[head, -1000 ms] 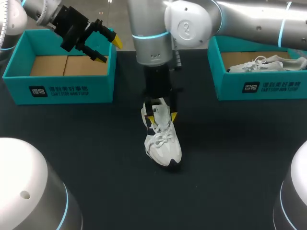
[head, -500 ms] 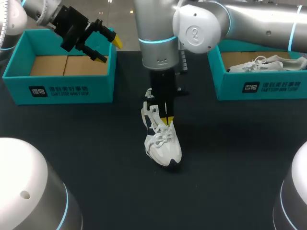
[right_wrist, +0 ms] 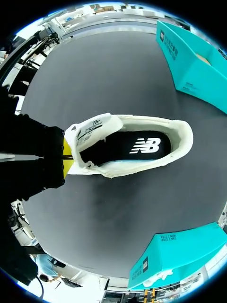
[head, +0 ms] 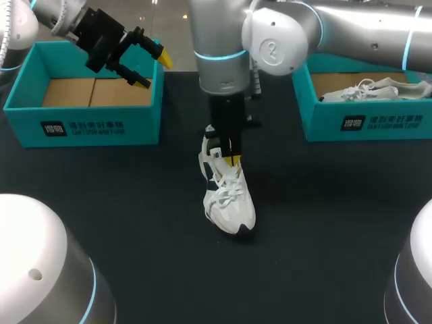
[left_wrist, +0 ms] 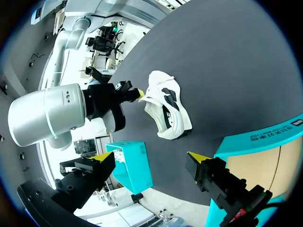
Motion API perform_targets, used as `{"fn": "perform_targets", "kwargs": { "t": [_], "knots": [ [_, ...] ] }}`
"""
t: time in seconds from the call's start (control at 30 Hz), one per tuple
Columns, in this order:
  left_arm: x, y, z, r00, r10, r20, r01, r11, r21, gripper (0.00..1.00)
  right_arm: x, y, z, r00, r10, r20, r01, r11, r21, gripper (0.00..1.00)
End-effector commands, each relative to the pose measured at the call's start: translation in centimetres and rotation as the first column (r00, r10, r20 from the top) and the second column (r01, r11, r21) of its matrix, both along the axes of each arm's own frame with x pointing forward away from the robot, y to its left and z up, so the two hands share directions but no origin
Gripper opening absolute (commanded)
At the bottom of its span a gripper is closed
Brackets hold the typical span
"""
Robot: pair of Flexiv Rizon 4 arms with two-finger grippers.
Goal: Take the shoe out of the shoebox, open the shoe tongue, remove and reinsert the insole, then place the shoe into the shoebox
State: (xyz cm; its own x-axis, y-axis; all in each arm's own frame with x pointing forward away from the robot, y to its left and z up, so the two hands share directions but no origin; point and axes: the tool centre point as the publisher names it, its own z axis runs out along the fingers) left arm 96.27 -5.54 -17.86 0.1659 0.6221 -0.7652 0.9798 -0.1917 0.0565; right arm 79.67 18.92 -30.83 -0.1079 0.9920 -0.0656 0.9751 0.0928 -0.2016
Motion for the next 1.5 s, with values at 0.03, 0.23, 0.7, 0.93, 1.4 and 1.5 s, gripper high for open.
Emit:
{"fn": "perform_targets", "kwargs": {
  "t": [0.03, 0.23, 0.7, 0.93, 1.4, 1.5],
  "knots": [
    [0.0, 0.0, 0.0, 1.000, 0.000, 0.001, 0.000, 1.000, 0.002, 1.00, 1.6, 0.8, -0.8, 1.000, 0.011, -0.014, -0.011, 1.000, -0.006, 0.00],
    [0.0, 0.0, 0.0, 1.000, 0.000, 0.001, 0.000, 1.000, 0.002, 1.00, 3.0, 0.5, -2.4, 1.000, 0.014, -0.023, -0.014, 1.000, -0.018, 0.00],
    [0.0, 0.0, 0.0, 1.000, 0.000, 0.001, 0.000, 1.000, 0.002, 1.00, 0.9, 1.1, 0.2, 0.999, 0.014, 0.031, -0.014, 1.000, -0.007, 0.00],
    [0.0, 0.0, 0.0, 1.000, 0.000, 0.001, 0.000, 1.000, 0.002, 1.00, 2.3, 1.7, -1.9, 0.995, 0.028, 0.097, -0.029, 0.999, 0.013, 0.00],
    [0.0, 0.0, 0.0, 1.000, 0.000, 0.001, 0.000, 1.000, 0.002, 1.00, 3.4, 0.6, -0.3, 0.964, 0.146, 0.222, -0.164, 0.984, 0.063, 0.00],
    [0.0, 0.0, 0.0, 1.000, 0.000, 0.001, 0.000, 1.000, 0.002, 1.00, 3.7, 0.4, 0.0, 0.939, 0.253, 0.234, -0.262, 0.965, 0.008, 0.00]
  ]
}}
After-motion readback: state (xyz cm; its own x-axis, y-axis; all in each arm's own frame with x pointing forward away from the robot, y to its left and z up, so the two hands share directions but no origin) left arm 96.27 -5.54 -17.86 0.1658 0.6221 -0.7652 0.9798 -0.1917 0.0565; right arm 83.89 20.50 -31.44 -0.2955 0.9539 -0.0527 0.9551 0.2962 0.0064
